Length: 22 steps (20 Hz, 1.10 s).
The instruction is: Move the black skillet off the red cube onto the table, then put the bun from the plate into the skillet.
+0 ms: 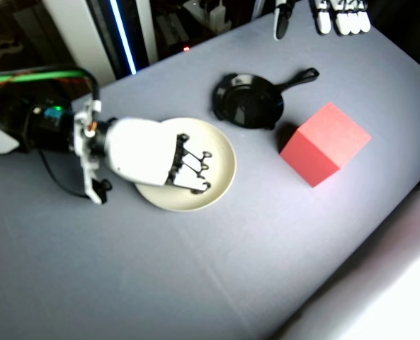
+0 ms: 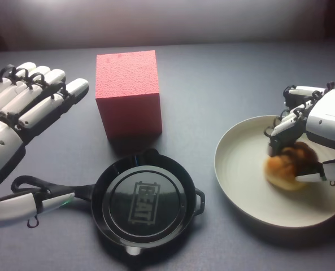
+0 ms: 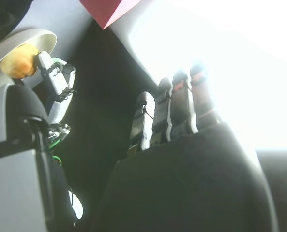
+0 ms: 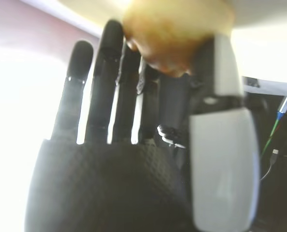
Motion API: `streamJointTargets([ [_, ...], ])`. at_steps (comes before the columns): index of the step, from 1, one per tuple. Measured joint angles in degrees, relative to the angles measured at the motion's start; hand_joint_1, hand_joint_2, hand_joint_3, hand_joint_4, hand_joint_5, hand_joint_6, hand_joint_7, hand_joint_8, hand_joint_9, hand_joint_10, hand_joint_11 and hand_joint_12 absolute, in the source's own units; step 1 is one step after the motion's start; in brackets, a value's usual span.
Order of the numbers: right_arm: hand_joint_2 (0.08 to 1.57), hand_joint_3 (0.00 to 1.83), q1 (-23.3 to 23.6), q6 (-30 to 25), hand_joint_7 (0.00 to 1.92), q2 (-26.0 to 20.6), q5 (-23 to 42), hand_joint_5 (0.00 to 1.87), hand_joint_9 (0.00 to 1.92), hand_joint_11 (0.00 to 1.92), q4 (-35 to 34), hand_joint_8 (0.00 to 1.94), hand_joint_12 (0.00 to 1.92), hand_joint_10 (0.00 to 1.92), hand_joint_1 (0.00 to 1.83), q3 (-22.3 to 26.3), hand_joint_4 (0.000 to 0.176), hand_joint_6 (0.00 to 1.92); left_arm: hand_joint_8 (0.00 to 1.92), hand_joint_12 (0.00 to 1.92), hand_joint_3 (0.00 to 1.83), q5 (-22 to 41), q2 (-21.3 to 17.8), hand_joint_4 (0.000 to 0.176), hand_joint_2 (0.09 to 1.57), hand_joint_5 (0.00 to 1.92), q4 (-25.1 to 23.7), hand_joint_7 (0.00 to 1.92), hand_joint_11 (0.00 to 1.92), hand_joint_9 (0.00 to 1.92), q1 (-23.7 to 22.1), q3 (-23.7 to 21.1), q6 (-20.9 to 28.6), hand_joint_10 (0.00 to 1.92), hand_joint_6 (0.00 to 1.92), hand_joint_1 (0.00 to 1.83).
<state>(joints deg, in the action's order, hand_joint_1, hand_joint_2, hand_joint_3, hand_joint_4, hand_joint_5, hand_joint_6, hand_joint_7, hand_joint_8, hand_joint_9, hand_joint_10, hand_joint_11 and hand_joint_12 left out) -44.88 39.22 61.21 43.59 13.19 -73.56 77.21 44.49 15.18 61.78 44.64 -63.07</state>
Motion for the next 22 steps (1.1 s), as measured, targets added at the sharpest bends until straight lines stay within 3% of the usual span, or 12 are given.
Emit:
streamJointTargets([
  [3, 1.11, 0.0, 0.87, 0.07, 0.97, 0.22, -0.92, 1.03, 0.83, 0.62, 0.2, 1.19, 1.75, 1.23, 1.24, -0.02, 0.0, 0.78, 0.01, 0.01, 0.0, 0.63, -0.02, 0.114, 1.02, 0.06, 0.22, 0.05, 0.01, 0.02, 0.0, 0.0, -0.02, 0.01, 0.01, 0.76],
  [5, 1.12, 0.0, 1.73, 0.33, 0.96, 0.37, -0.42, 0.98, 0.82, 0.54, 0.5, 1.08, 1.38, 0.89, 1.21, 0.35, 0.028, 0.95, 0.01, 0.01, 0.01, 0.83, -0.02, 0.126, 1.04, 0.06, 0.15, 0.05, 0.03, 0.01, 0.0, 0.0, -0.02, 0.0, 0.01, 0.75],
  [7, 1.11, 0.0, 2.67, 0.33, 1.03, 0.35, 2.29, 0.94, 0.89, 0.62, 0.61, 0.93, 1.22, 1.16, 1.37, 1.42, 0.0, 1.01, 0.0, 0.02, 0.02, 1.01, -0.02, 0.133, 1.07, 0.06, 0.57, 0.05, 0.04, 0.01, 0.2, 0.0, -0.02, 0.0, 0.0, 0.64],
  [9, 1.13, 0.0, 4.15, -0.55, 0.96, 0.31, 8.11, 0.95, 0.78, 0.47, 1.9, 0.99, 1.28, 0.95, 1.24, 2.93, 0.0, 1.08, 0.0, 0.05, 0.02, 2.08, -0.04, 0.062, 1.16, 0.02, 1.2, 0.03, 0.06, 0.02, 0.87, 0.0, -0.02, 0.0, 0.0, 0.32],
  [10, 1.16, 0.0, 4.9, -0.68, 0.83, 0.33, 10.64, 1.0, 0.75, 0.55, 2.69, 1.4, 1.55, 1.24, 1.24, 3.67, 0.0, 0.79, 0.0, 0.06, 0.02, 2.54, -0.11, 0.041, 1.21, 0.02, 1.9, 0.03, 0.07, 0.03, 1.29, -0.02, -0.02, 0.0, 0.0, 0.12],
  [11, 1.16, 0.0, 6.01, -0.98, 0.8, 0.48, 12.83, 1.01, 0.71, 0.56, 4.2, 1.5, 1.73, 1.45, 1.24, 4.31, 0.0, 0.72, 0.0, 0.06, 0.03, 2.69, -0.42, 0.023, 1.24, 0.03, 2.67, 0.02, 0.05, 0.02, 1.57, -0.02, -0.07, 0.0, 0.01, 0.02],
  [12, 1.12, 0.0, 7.37, -1.75, 1.02, 1.07, 13.99, 0.99, 0.83, 0.56, 6.1, 1.0, 1.46, 1.31, 1.35, 4.37, 0.0, 0.86, 0.0, 0.06, 0.02, 3.41, -0.63, 0.042, 1.3, 0.08, 3.52, 0.05, 0.04, 0.04, 1.73, -0.02, -0.17, 0.0, 0.01, 0.0],
  [13, 1.09, 0.0, 8.72, -2.29, 1.09, 1.88, 14.49, 1.01, 0.89, 0.61, 7.43, 0.89, 1.39, 1.22, 1.37, 4.37, 0.0, 0.84, 0.01, 0.05, 0.01, 4.02, -0.92, 0.055, 1.31, 0.09, 4.15, 0.06, 0.02, 0.05, 1.9, 0.0, -0.33, 0.01, 0.01, 0.0],
  [14, 1.13, 0.0, 10.4, -3.26, 0.98, 2.8, 14.64, 0.96, 0.79, 0.6, 9.51, 1.21, 1.58, 1.29, 1.28, 4.37, 0.0, 0.85, 0.01, 0.05, 0.01, 5.01, -1.4, 0.071, 1.3, 0.09, 4.46, 0.08, 0.03, 0.08, 2.34, 0.0, -0.61, 0.01, 0.0, 0.0],
  [17, 1.13, 0.0, 13.05, -3.85, 1.0, 7.34, 14.67, 0.94, 0.87, 0.64, 13.6, 1.2, 1.53, 1.22, 1.26, 4.35, 0.0, 0.85, 0.01, 0.07, 0.01, 6.34, -2.05, 0.065, 1.33, 0.09, 6.88, 0.08, 0.05, 0.08, 3.72, -0.02, -1.18, 0.01, 0.0, 0.0],
  [18, 1.16, 0.0, 13.7, -3.98, 0.9, 8.94, 13.99, 0.92, 0.86, 0.7, 15.69, 1.4, 1.61, 1.45, 1.25, 4.37, 0.0, 0.81, 0.0, 0.07, 0.01, 6.97, -2.16, 0.072, 1.34, 0.09, 8.09, 0.07, 0.04, 0.06, 4.04, 0.0, -1.16, 0.0, 0.0, 0.0],
  [22, 1.15, 0.0, 15.13, -4.35, 0.96, 14.14, 10.8, 0.9, 0.85, 0.65, 16.13, 1.28, 1.63, 1.41, 1.25, 3.45, 0.0, 0.91, 0.0, 0.07, 0.01, 8.96, -2.16, 0.045, 1.35, 0.07, 11.15, 0.05, 0.02, 0.02, 4.59, 0.57, -1.18, 0.0, 0.0, 0.0],
])
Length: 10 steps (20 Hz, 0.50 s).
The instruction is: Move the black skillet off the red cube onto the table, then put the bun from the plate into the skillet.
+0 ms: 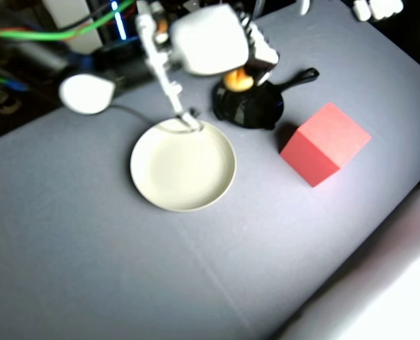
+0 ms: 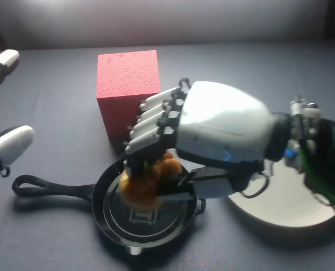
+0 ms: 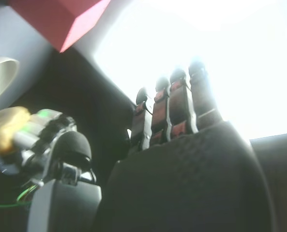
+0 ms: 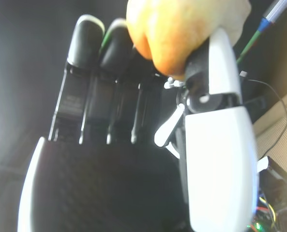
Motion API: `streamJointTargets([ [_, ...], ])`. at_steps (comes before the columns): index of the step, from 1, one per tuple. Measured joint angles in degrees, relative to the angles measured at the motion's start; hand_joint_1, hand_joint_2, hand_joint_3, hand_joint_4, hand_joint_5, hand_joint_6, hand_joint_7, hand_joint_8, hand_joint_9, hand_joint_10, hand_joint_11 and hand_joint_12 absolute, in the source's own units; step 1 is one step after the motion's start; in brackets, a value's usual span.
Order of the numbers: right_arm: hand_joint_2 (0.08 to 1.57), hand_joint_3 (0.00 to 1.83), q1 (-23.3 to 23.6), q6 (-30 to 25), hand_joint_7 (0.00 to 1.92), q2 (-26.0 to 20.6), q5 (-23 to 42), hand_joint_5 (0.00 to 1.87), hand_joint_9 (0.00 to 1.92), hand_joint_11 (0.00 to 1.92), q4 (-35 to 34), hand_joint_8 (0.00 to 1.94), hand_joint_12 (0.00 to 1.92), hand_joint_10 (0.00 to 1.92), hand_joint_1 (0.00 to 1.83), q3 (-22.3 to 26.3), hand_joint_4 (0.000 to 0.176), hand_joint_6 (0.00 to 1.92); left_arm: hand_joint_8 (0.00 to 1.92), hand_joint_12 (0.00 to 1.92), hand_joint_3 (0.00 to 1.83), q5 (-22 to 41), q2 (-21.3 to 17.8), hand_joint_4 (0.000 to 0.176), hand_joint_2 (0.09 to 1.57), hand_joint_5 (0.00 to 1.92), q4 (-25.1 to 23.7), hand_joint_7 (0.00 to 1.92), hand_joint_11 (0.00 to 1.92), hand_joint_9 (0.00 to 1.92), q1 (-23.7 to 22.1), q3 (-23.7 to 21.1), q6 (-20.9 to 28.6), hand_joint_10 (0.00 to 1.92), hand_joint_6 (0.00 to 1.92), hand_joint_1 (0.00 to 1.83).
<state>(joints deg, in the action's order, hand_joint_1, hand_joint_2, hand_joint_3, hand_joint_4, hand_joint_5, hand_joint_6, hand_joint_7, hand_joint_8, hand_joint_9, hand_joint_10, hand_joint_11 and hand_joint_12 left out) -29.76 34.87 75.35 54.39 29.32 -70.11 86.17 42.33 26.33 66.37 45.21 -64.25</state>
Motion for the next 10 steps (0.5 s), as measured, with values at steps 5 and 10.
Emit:
streamJointTargets([
  [5, 1.18, 0.0, 0.0, 0.11, 0.69, 5.33, -7.72, 0.83, 0.56, 0.36, -0.94, 0.92, 1.39, 1.08, 1.09, -2.32, 0.0, 1.19, 0.0, 0.28, 0.0, -0.02, 0.02, 0.042, 1.4, 0.11, 2.91, 0.08, 0.0, 0.05, 0.35, 0.79, 0.02, 0.0, 0.0, 0.0],
  [10, 1.05, 0.0, 0.0, 0.2, 0.41, 6.38, -9.7, 0.55, 0.38, 0.0, -0.9, 0.19, 1.15, 0.29, 0.98, -3.21, 0.043, 0.06, 0.0, 0.28, 0.0, -0.07, 0.39, 0.051, 1.41, 0.11, 3.63, 0.07, 0.0, 0.04, 0.37, 0.85, 0.02, 0.0, 0.0, 0.0],
])
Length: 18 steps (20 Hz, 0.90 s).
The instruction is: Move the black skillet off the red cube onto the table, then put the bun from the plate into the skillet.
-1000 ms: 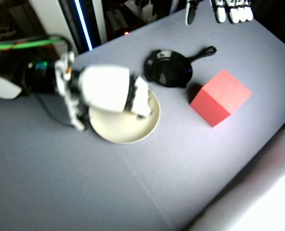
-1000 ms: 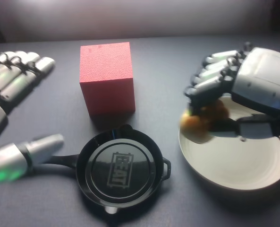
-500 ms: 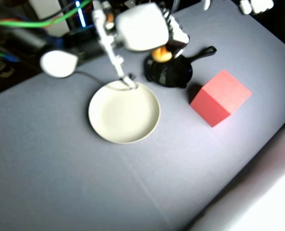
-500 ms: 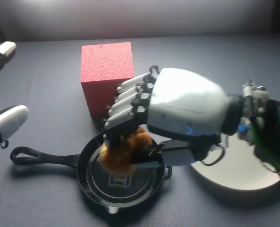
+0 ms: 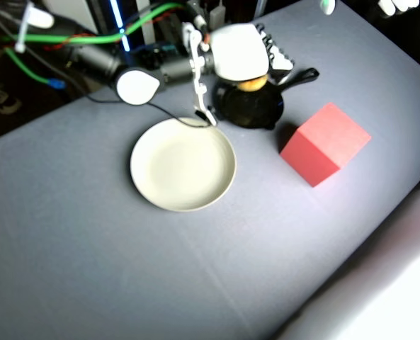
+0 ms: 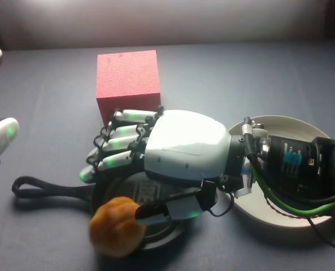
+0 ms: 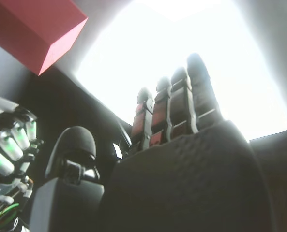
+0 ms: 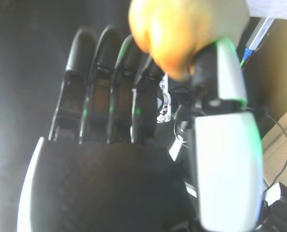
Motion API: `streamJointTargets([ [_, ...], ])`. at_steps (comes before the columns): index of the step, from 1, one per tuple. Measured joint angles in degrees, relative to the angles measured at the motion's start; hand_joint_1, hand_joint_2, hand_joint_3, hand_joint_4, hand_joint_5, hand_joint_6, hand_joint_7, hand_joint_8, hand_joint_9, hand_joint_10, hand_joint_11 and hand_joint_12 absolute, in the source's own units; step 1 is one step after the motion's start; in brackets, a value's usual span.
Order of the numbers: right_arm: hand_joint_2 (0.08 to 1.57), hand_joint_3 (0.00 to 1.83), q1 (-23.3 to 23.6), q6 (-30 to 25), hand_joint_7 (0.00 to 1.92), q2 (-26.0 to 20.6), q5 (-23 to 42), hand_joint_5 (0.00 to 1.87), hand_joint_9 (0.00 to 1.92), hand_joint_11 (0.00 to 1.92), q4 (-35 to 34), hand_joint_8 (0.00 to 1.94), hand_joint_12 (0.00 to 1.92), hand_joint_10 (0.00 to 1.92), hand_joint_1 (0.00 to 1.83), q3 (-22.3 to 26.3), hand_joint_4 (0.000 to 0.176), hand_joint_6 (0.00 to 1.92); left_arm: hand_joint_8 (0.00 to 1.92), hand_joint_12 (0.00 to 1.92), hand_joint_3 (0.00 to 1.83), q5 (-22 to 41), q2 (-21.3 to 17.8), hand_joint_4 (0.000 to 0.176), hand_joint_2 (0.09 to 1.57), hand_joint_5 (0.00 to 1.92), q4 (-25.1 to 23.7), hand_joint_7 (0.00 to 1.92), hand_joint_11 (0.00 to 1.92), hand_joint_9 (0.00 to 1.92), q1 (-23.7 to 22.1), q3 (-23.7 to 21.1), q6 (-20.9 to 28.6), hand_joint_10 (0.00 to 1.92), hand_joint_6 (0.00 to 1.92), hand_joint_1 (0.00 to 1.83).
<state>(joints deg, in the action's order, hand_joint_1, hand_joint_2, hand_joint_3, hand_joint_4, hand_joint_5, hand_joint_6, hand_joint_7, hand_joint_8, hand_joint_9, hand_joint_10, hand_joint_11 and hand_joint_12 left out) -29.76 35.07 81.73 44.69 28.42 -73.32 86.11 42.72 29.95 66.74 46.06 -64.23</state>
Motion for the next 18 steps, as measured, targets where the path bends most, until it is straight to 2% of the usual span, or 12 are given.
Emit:
streamJointTargets([
  [2, 1.03, 0.0, 0.0, 0.04, 0.48, -0.24, -0.48, 0.62, 0.47, 0.04, -0.07, 0.06, 1.13, 0.14, 0.97, -0.04, 0.003, 0.02, 0.0, 0.19, 0.0, 0.07, 0.0, 0.054, 1.39, 0.1, -0.17, 0.06, 0.0, 0.03, 0.04, 0.0, 0.0, 0.01, 0.0, 0.0],
  [3, 1.04, 0.01, 0.0, 0.04, 0.47, -0.24, -0.57, 0.62, 0.48, 0.03, -0.11, 0.04, 1.12, 0.12, 0.96, -0.02, 0.014, 0.01, 0.0, 0.18, 0.0, 0.15, 0.0, 0.054, 1.38, 0.1, -0.07, 0.06, 0.0, 0.04, 0.07, 0.0, 0.0, 0.01, 0.0, 0.0],
  [4, 1.03, 0.0, 0.0, 0.07, 0.47, -0.24, -0.72, 0.6, 0.45, 0.01, -0.09, 0.03, 1.11, 0.11, 0.93, 0.17, 0.07, 0.0, 0.0, 0.18, 0.0, 0.61, 0.0, 0.066, 1.37, 0.11, 0.15, 0.06, 0.0, 0.05, 0.57, -0.02, 0.02, 0.01, 0.0, 0.0],
  [5, 1.02, 0.0, -0.02, 0.04, 0.49, -0.44, -0.85, 0.6, 0.45, 0.0, 0.0, 0.03, 1.15, 0.09, 0.88, 0.57, 0.093, 0.0, 0.01, 0.21, 0.0, 0.74, 0.0, 0.069, 1.36, 0.11, 0.59, 0.08, 0.0, 0.05, 0.81, -0.07, 0.07, 0.0, 0.0, 0.0],
  [7, 1.05, 0.0, -0.09, 0.04, 0.46, -1.86, -0.9, 0.58, 0.4, 0.0, 0.52, 0.02, 0.97, 0.06, 0.85, 1.62, 0.096, 0.01, 0.0, 0.2, 0.0, 1.2, 0.0, 0.068, 1.36, 0.12, 0.85, 0.08, 0.0, 0.05, 1.25, -0.15, 0.37, 0.0, 0.0, 0.0],
  [8, 1.07, 0.01, -0.22, 0.04, 0.42, -2.75, -0.83, 0.55, 0.36, 0.0, 0.46, 0.0, 0.87, 0.03, 0.76, 1.99, 0.081, 0.0, 0.0, 0.18, 0.0, 1.75, 0.0, 0.073, 1.36, 0.12, 0.98, 0.07, 0.0, 0.04, 1.64, -0.42, 0.61, 0.0, 0.0, 0.0],
  [9, 1.03, 0.0, -0.57, 0.04, 0.45, -4.26, -0.46, 0.53, 0.41, 0.0, 0.13, 0.01, 0.99, 0.03, 0.85, 2.19, 0.027, 0.0, 0.0, 0.2, 0.0, 2.03, 0.0, 0.071, 1.35, 0.12, 1.14, 0.08, 0.0, 0.05, 2.29, -0.55, 0.87, 0.0, 0.0, 0.0],
  [11, 1.1, 0.01, -2.08, 0.17, 0.39, -6.6, 0.98, 0.41, 0.33, 0.0, -2.54, 0.0, 0.85, 0.0, 0.77, 2.27, 0.0, 0.0, 0.0, 0.21, 0.0, 3.17, -0.02, 0.062, 1.36, 0.12, 1.27, 0.08, 0.0, 0.06, 3.04, -0.92, 1.33, 0.01, 0.0, 0.0],
  [12, 1.27, 0.04, -3.06, 0.24, 0.28, -8.13, 1.97, 0.2, 0.23, 0.0, -4.13, 0.0, 0.62, 0.0, 0.41, 2.62, 0.0, 0.0, 0.0, 0.24, 0.0, 3.72, -0.02, 0.062, 1.35, 0.12, 1.27, 0.09, 0.0, 0.07, 3.63, -1.03, 1.55, 0.01, 0.0, 0.0],
  [13, 1.27, 0.04, -3.91, 0.46, 0.28, -9.55, 3.08, 0.2, 0.23, 0.0, -5.42, 0.0, 0.62, 0.0, 0.41, 3.02, 0.0, 0.0, 0.0, 0.24, 0.0, 4.35, -0.02, 0.062, 1.35, 0.12, 1.44, 0.09, 0.0, 0.07, 4.13, -1.2, 1.99, 0.01, 0.0, 0.0],
  [15, 1.25, 0.0, -6.54, 1.14, 0.36, -13.57, 8.26, 0.33, 0.31, 0.12, -10.86, 0.01, 0.42, 0.01, 0.29, 4.39, 0.07, 0.0, 0.0, 0.26, 0.01, 5.01, -0.02, 0.048, 1.4, 0.07, 1.57, 0.09, 0.0, 0.11, 4.63, -1.27, 2.78, 0.01, 0.0, 0.0],
  [18, 1.29, 0.0, -11.65, 2.97, 0.39, -19.89, 17.38, 0.31, 0.39, 0.23, -20.0, 0.0, 0.31, 0.0, 0.4, 5.97, 0.039, 0.0, 0.0, 0.42, 0.0, 5.49, -0.02, 0.039, 1.29, 0.03, 0.0, 0.16, 0.0, 0.2, 4.61, -1.29, 3.26, 0.0, 0.0, 0.14],
])
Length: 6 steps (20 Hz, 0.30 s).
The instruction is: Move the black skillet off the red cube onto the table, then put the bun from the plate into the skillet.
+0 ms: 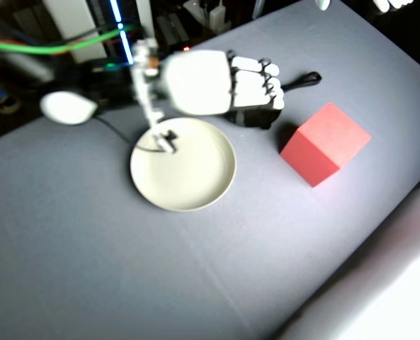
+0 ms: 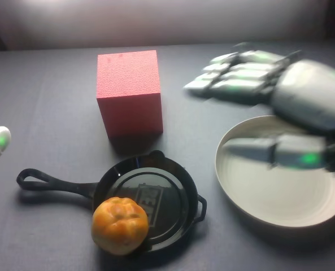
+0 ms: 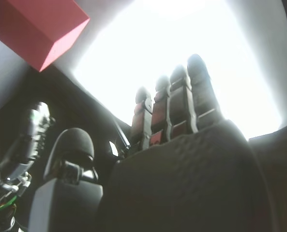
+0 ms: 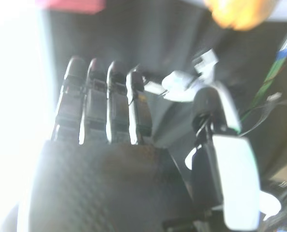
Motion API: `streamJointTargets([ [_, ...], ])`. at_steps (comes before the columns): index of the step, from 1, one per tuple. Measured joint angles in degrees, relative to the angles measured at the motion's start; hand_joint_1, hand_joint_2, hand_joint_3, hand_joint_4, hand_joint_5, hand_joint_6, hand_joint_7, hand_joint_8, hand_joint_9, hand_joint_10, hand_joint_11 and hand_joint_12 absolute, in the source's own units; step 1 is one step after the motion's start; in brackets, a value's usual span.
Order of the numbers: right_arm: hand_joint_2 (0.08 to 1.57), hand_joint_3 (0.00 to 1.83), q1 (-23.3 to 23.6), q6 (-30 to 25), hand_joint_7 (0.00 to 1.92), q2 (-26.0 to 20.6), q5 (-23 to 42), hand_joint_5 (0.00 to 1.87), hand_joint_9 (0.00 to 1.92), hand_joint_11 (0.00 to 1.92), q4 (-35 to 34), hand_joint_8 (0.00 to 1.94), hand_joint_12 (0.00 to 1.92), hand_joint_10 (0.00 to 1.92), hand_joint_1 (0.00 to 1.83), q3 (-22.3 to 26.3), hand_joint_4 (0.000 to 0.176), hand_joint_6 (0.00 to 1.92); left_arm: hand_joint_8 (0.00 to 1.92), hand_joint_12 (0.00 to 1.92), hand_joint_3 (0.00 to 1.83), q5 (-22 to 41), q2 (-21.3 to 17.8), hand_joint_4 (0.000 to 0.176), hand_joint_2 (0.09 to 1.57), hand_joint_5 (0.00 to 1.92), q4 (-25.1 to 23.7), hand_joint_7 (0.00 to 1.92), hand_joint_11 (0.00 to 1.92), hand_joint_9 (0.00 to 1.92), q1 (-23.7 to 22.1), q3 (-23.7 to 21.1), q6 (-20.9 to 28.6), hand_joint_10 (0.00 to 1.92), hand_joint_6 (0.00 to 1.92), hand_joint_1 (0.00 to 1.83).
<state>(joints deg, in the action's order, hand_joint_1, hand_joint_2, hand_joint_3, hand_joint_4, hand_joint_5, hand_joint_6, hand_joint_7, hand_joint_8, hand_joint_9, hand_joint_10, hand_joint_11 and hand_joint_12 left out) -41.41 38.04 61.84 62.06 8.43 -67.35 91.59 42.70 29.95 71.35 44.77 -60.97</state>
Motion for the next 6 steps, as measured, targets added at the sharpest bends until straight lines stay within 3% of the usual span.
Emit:
streamJointTargets([
  [1, 1.33, 0.0, -2.1, 0.96, 0.49, -2.27, 2.67, 0.37, 0.51, 0.29, -3.23, 0.0, 0.4, 0.01, 0.52, 0.98, 0.0, 0.0, 0.0, 0.44, 0.0, 0.07, 0.0, 0.007, 1.26, 0.04, -0.87, 0.16, 0.0, 0.2, -0.33, -0.17, 0.04, 0.0, 0.0, 0.21],
  [3, 1.25, 0.0, -5.55, 2.4, 0.61, -5.11, 8.39, 0.43, 0.65, 0.31, -7.45, 0.0, 0.58, 0.01, 0.54, 2.43, 0.0, 0.0, 0.0, 0.59, 0.0, 0.17, 0.0, 0.0, 1.27, 0.02, -3.13, 0.21, 0.02, 0.31, -1.4, -0.2, 0.39, 0.0, 0.0, 0.26],
  [4, 1.23, 0.0, -7.41, 2.73, 0.65, -6.08, 12.04, 0.46, 0.7, 0.36, -9.6, 0.0, 0.59, 0.01, 0.6, 3.34, 0.015, 0.0, 0.0, 0.54, 0.0, 0.31, 0.0, 0.093, 1.29, 0.08, -4.72, 0.21, 0.03, 0.31, -2.21, -0.2, 0.48, 0.0, 0.0, 0.17],
  [5, 1.22, 0.0, -9.29, 2.99, 0.63, -6.8, 15.67, 0.41, 0.69, 0.36, -11.04, 0.0, 0.57, 0.0, 0.69, 4.02, 0.034, 0.0, 0.0, 0.42, 0.0, 0.39, 0.0, 0.104, 1.3, 0.11, -6.4, 0.2, 0.05, 0.28, -3.19, -0.2, 0.46, 0.0, 0.0, 0.19],
  [6, 1.26, 0.01, -10.58, 3.45, 0.55, -7.28, 18.84, 0.35, 0.6, 0.3, -11.91, 0.0, 0.53, 0.0, 0.72, 4.85, 0.037, 0.0, 0.0, 0.34, 0.0, 0.39, 0.0, 0.0, 1.26, 0.12, -7.82, 0.21, 0.04, 0.25, -4.11, -0.2, 0.7, 0.0, 0.0, 0.18],
])
